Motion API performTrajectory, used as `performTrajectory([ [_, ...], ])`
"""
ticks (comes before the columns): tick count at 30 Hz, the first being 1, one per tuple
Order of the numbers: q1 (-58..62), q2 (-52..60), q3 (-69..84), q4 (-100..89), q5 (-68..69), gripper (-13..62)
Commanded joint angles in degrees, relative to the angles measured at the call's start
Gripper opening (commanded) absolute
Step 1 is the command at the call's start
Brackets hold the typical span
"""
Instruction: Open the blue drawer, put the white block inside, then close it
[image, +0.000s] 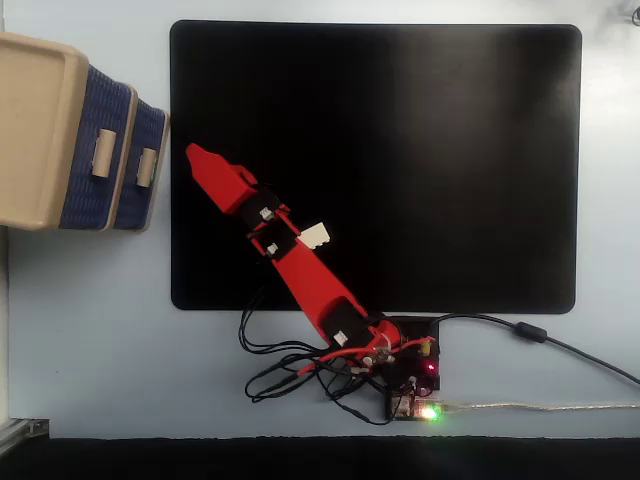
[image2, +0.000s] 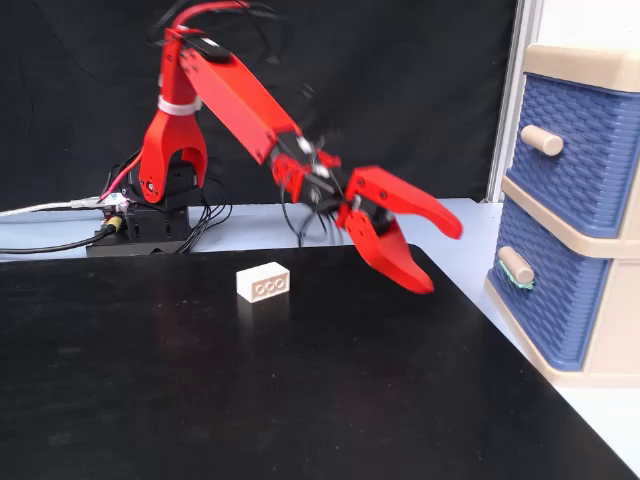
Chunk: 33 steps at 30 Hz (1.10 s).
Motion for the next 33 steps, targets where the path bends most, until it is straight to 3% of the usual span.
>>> performTrajectory([
  [1,-1.3,-0.6,-0.8,-15.3,1.3,33.7],
  [14,-8.3,-7.8,-2.6,-17.9,0.7,33.7],
  [33,-10.1,-21.2,-21.2,-16.9,-1.9,29.7],
])
